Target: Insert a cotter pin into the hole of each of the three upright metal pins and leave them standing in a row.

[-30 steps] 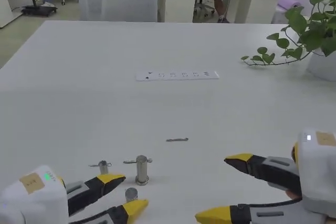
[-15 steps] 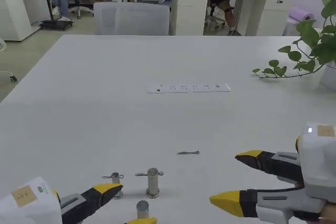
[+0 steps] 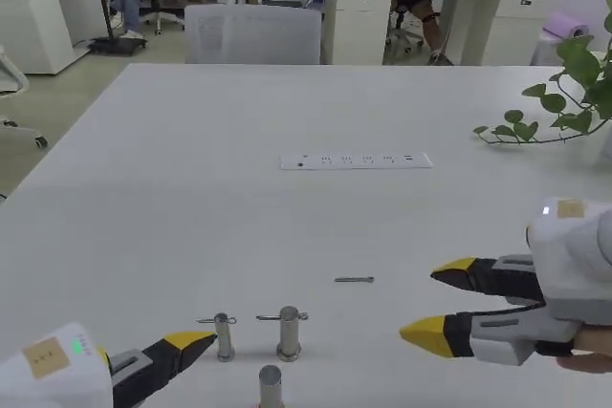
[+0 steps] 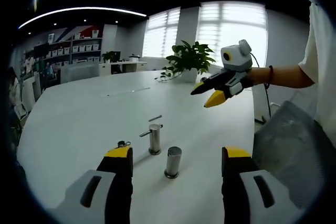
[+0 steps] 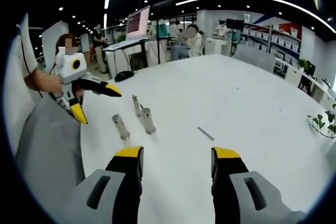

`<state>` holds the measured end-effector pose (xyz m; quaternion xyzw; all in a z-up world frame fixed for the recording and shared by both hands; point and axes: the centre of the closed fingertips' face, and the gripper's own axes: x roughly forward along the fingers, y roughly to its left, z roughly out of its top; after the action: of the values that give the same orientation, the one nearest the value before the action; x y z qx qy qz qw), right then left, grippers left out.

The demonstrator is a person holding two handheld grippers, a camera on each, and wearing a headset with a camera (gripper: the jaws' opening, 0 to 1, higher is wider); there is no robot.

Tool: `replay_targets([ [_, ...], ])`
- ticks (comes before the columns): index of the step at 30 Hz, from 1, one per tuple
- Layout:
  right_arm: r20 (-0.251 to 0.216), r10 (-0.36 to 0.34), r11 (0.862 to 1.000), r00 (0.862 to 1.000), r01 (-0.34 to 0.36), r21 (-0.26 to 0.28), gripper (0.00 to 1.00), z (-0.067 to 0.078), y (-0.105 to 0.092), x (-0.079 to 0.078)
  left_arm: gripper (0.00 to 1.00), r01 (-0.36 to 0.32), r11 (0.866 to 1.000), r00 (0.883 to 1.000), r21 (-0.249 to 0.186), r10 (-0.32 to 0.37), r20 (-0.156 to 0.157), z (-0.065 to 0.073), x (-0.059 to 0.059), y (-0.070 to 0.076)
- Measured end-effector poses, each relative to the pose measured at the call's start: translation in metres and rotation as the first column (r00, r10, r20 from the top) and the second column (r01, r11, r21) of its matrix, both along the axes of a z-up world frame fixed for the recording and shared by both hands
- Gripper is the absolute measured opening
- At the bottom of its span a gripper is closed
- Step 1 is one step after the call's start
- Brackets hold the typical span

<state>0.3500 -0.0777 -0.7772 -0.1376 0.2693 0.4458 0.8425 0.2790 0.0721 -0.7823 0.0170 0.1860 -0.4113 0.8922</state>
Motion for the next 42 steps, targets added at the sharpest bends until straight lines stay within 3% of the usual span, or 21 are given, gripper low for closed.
replay_targets([
  [3, -0.013, 0.017, 0.999, 1.000, -0.017, -0.027, 0.50, -0.004, 0.000, 0.006, 0.73, -0.003, 1.000, 1.000, -0.020, 0.003, 0.007, 0.002, 0.000, 0.001],
  [17, -0.060, 0.112, 0.984, 0.992, -0.118, -0.129, 0.44, -0.017, 0.009, 0.035, 0.83, -0.017, 1.000, 1.000, -0.023, 0.017, 0.003, 0.004, -0.001, 0.009],
  [32, -0.146, 0.216, 0.937, 0.965, -0.247, -0.247, 0.36, -0.043, 0.021, 0.054, 0.93, -0.025, 0.999, 1.000, -0.021, 0.024, -0.014, -0.001, -0.004, 0.015],
  [42, -0.190, 0.250, 0.912, 0.949, -0.297, -0.283, 0.31, -0.059, 0.029, 0.064, 0.92, -0.027, 0.999, 0.999, -0.017, 0.027, -0.025, -0.005, -0.005, 0.018],
])
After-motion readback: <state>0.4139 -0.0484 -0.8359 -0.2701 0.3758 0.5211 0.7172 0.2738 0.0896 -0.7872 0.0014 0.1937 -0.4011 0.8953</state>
